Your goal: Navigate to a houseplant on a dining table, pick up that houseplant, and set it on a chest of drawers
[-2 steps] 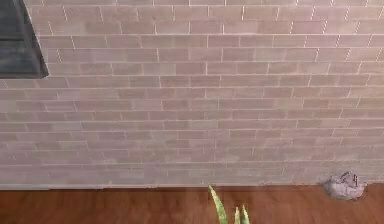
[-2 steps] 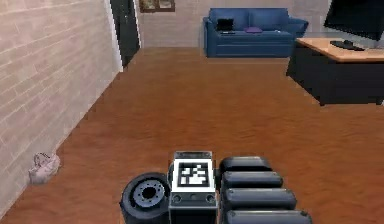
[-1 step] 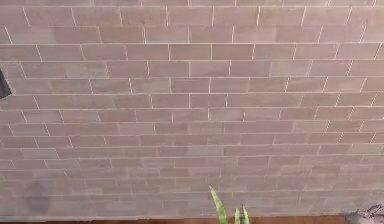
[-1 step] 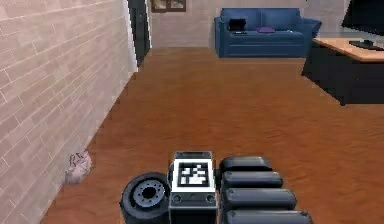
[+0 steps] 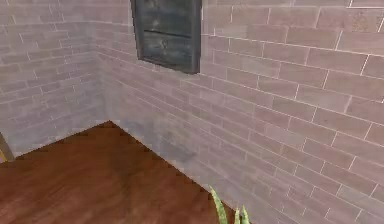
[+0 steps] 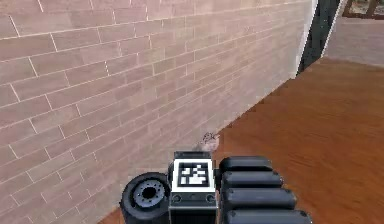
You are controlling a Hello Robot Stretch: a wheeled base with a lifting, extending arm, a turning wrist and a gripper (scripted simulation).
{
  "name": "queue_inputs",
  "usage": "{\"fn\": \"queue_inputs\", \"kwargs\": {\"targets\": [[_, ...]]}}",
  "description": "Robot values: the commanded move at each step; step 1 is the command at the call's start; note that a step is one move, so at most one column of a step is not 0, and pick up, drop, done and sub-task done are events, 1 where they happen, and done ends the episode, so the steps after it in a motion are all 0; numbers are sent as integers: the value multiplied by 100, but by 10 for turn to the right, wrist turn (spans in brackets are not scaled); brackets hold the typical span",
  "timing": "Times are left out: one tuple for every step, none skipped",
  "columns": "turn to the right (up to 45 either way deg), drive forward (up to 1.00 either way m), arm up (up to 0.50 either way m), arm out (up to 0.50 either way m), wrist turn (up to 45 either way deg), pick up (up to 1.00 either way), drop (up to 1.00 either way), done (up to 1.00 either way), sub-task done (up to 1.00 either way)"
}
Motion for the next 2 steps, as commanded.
{"fn": "queue_inputs", "kwargs": {"targets": [[-390, 0, 0, 0, 0, 0, 0, 0, 0], [0, 100, 0, 0, 0, 0, 0, 0, 0]]}}
